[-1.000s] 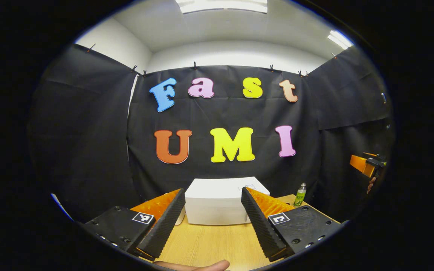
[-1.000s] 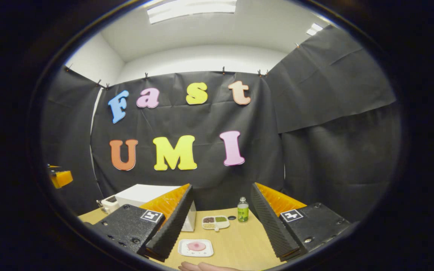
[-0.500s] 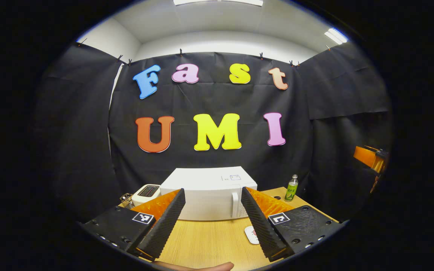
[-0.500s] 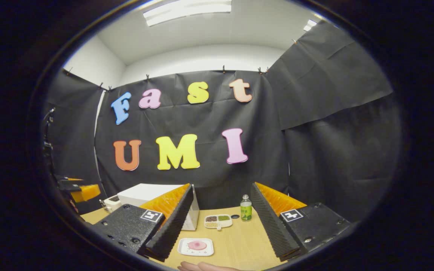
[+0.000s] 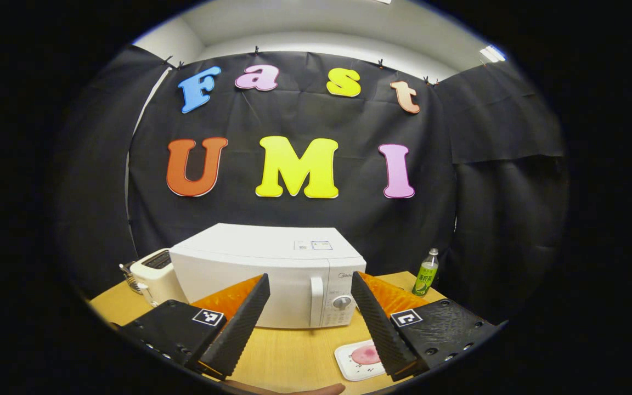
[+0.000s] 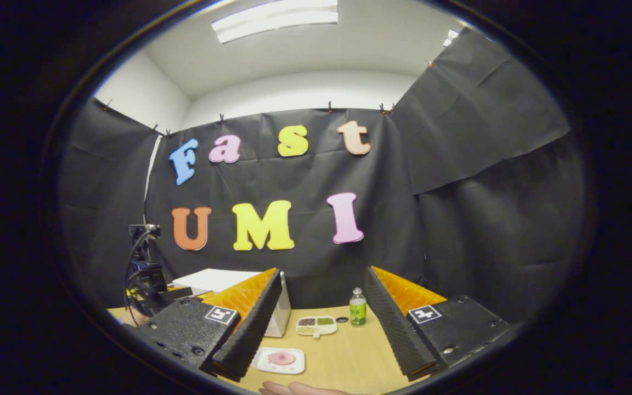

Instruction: Open the microwave oven with the left hand, put the food in, and close the microwave oven.

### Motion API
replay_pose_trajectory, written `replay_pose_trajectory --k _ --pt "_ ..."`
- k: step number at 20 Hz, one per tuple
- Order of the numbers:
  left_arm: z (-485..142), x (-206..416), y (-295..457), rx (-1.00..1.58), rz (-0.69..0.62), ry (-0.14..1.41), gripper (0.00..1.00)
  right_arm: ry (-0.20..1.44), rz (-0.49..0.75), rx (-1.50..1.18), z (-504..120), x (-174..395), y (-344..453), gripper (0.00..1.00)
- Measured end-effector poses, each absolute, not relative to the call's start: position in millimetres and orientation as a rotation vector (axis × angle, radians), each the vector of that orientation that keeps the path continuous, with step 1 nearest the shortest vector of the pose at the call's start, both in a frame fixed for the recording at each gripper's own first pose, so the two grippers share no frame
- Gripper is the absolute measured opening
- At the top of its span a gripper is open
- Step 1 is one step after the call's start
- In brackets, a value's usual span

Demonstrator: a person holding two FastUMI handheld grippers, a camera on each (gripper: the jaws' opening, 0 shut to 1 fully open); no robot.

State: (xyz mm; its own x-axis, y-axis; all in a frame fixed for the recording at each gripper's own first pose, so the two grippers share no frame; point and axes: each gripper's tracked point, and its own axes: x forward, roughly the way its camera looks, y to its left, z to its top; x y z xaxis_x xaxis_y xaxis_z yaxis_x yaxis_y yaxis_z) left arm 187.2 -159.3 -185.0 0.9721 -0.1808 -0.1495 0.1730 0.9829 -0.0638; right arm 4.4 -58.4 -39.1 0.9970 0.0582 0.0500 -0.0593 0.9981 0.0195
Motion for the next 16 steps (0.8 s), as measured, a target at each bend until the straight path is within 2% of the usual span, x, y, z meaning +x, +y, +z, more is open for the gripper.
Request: replay_pose_trajectory --k 7,13,16 --pt "-263.6 257.0 -190.0 -0.033 -0.194 0.218 0.95 -0.072 0.056 -0.018 -41.7 14.6 -78.2 0.98" --pt "-325.8 298.8 -184.5 0.014 -0.111 0.284 0.94 -0.067 0.079 0.008 -57.7 23.8 -85.2 0.98" --pt "-321.8 302.1 -187.3 0.048 -0.092 0.222 0.90 -0.066 0.075 0.010 -67.0 30.3 -90.8 0.98"
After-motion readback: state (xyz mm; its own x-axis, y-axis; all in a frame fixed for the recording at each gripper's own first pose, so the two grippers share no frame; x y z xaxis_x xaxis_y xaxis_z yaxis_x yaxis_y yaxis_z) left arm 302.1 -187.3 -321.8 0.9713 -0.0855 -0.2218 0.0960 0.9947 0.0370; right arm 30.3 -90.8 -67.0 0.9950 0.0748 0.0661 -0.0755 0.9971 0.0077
